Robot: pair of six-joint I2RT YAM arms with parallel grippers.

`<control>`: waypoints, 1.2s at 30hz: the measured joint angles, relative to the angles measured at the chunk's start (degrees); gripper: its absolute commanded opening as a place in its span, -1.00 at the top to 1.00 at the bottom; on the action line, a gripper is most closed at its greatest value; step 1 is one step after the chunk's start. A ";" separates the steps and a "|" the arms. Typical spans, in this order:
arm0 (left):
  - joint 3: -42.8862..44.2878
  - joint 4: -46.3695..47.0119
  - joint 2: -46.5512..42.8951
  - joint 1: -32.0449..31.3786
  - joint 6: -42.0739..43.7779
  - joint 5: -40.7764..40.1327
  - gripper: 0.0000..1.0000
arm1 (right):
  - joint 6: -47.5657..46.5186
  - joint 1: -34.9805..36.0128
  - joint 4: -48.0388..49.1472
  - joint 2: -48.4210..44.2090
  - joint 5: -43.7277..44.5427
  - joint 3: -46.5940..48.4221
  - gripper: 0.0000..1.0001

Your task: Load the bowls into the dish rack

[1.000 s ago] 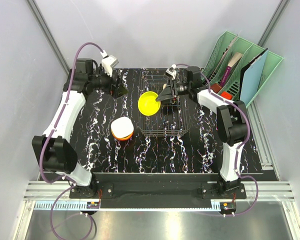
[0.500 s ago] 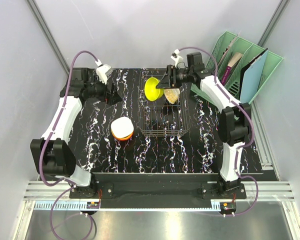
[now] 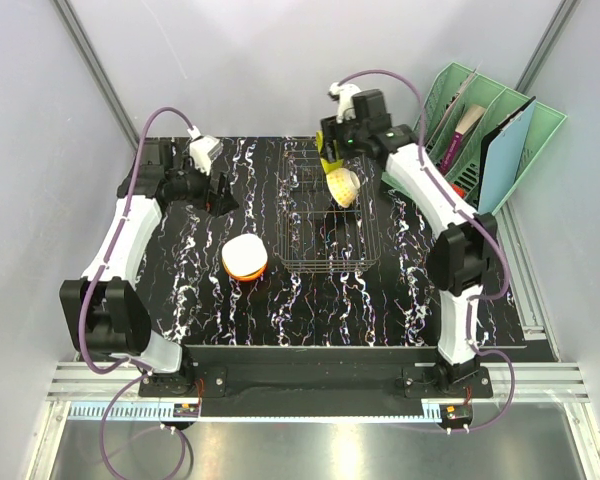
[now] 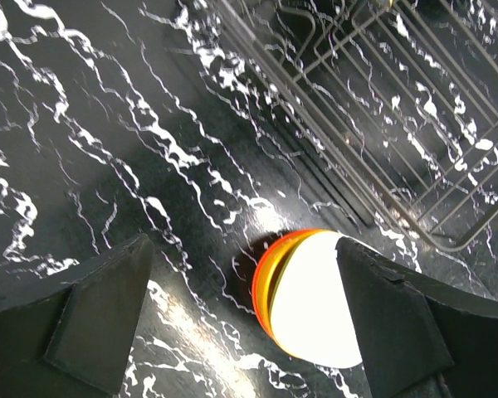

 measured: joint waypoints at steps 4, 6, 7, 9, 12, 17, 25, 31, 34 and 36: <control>-1.64 -0.26 -0.66 0.35 0.76 -0.04 -0.90 | -4.57 6.21 1.09 0.90 10.97 1.05 1.00; -2.32 -0.46 -1.14 1.01 1.27 -0.04 -0.90 | -6.73 8.96 2.43 1.92 16.26 1.11 1.00; -2.58 -0.48 -1.40 1.46 1.40 -0.02 -0.90 | -7.69 10.10 3.04 2.56 18.58 1.11 1.00; -2.80 -0.72 -1.66 2.32 1.77 -0.02 -0.90 | -9.40 11.65 3.93 3.72 22.64 1.11 1.00; -3.26 -0.70 -1.97 3.43 2.45 0.02 -0.89 | -11.56 12.81 4.90 5.22 27.63 1.11 1.00; -4.39 -0.79 -1.99 4.72 3.08 0.33 -0.89 | -15.23 13.77 8.28 5.62 34.86 -0.09 1.00; -5.97 -1.09 -2.23 6.01 3.91 1.33 -0.89 | -18.73 17.94 12.02 5.81 39.85 -2.97 1.00; -7.23 -1.16 -2.69 6.80 4.35 1.86 -0.89 | -20.39 20.48 13.51 6.91 41.94 -3.41 1.00; -7.61 -1.20 -2.69 7.06 4.39 2.08 -0.89 | -21.09 21.16 14.71 7.21 43.12 -4.15 1.00; -7.80 -1.20 -2.71 7.19 4.57 2.23 -0.89 | -21.64 21.57 15.19 7.28 43.82 -4.96 1.00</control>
